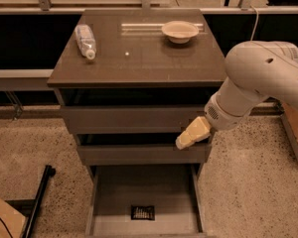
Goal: Pick rxbar chocolate from bottom drawer and place on counter
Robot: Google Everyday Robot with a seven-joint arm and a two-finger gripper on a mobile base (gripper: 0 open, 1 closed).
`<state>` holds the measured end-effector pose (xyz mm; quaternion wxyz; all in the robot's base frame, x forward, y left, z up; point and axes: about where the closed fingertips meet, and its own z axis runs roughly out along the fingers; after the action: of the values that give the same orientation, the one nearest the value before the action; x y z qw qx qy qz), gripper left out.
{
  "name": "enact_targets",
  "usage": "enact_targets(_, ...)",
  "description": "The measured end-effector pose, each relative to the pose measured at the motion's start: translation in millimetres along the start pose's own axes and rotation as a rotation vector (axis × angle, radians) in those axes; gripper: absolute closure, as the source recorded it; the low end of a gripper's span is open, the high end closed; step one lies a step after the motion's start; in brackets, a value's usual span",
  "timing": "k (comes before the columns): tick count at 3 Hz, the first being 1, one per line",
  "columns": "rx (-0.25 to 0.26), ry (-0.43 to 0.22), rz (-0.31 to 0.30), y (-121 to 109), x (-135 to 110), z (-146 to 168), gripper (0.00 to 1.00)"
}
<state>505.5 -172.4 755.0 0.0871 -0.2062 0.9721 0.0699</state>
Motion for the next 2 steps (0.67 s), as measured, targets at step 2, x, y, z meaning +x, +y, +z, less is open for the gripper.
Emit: enact_targets(2,-0.044,0.003,0.123,-7.3,-31.2,59.3,0.00)
